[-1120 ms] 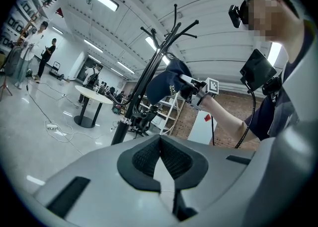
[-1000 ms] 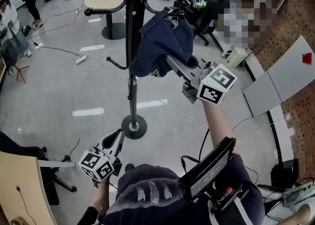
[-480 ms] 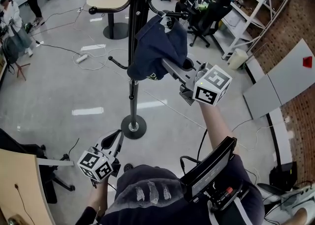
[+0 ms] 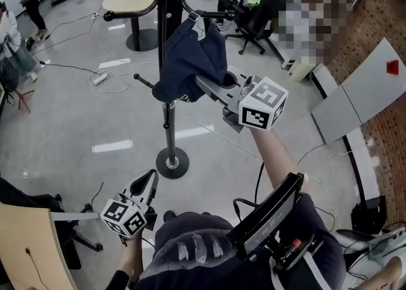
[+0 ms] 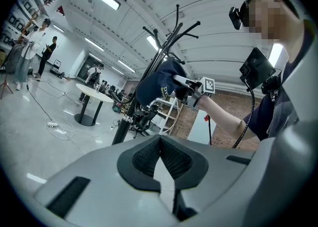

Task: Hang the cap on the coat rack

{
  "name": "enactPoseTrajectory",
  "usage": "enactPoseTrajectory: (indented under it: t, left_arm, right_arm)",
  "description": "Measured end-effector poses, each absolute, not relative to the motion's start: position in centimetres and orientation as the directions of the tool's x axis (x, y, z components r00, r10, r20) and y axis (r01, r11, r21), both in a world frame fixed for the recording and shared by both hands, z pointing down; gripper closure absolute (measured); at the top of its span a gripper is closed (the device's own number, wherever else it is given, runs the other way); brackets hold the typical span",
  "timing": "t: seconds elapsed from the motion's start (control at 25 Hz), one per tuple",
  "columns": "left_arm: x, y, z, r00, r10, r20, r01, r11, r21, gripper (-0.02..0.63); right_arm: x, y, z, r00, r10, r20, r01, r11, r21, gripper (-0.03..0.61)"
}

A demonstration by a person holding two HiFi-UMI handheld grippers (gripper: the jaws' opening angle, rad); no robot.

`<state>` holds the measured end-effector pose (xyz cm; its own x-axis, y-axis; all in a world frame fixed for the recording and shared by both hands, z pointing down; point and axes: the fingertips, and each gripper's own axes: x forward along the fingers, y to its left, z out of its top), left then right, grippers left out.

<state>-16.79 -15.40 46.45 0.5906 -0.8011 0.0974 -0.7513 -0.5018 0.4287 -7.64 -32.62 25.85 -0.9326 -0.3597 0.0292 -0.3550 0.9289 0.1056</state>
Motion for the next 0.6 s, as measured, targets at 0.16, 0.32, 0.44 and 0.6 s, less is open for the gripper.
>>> enactPoseTrajectory:
  t: [0.16, 0.32, 0.44, 0.6]
  left_arm:
    - [-17.6, -15.5, 46.8, 0.595, -0.798, 0.097, -0.747, -0.505, 0.432, 0.607]
    - [-17.3, -15.7, 46.6, 0.603, -0.792, 0.093, -0.743, -0.516, 0.426, 0.607]
    - [-17.1, -15.8, 46.6, 0.604, -0.792, 0.091, -0.742, -0.518, 0.425, 0.607]
    - [-16.9, -15.9, 46.6, 0.605, -0.792, 0.086, -0.740, -0.519, 0.427, 0.607]
  right_arm:
    - [-9.1, -32.4, 26.7, -0.935, -0.352, 0.037, -0.347, 0.933, 0.100, 0.563]
    - [-9.3, -32.4, 26.9, -0.939, -0.341, 0.037, -0.338, 0.938, 0.081, 0.563]
    - [-9.3, -32.6, 26.9, -0.938, -0.346, 0.023, -0.344, 0.937, 0.068, 0.563]
    - [-9.3, -32.8, 27.1, -0.937, -0.349, 0.010, -0.348, 0.936, 0.059, 0.563]
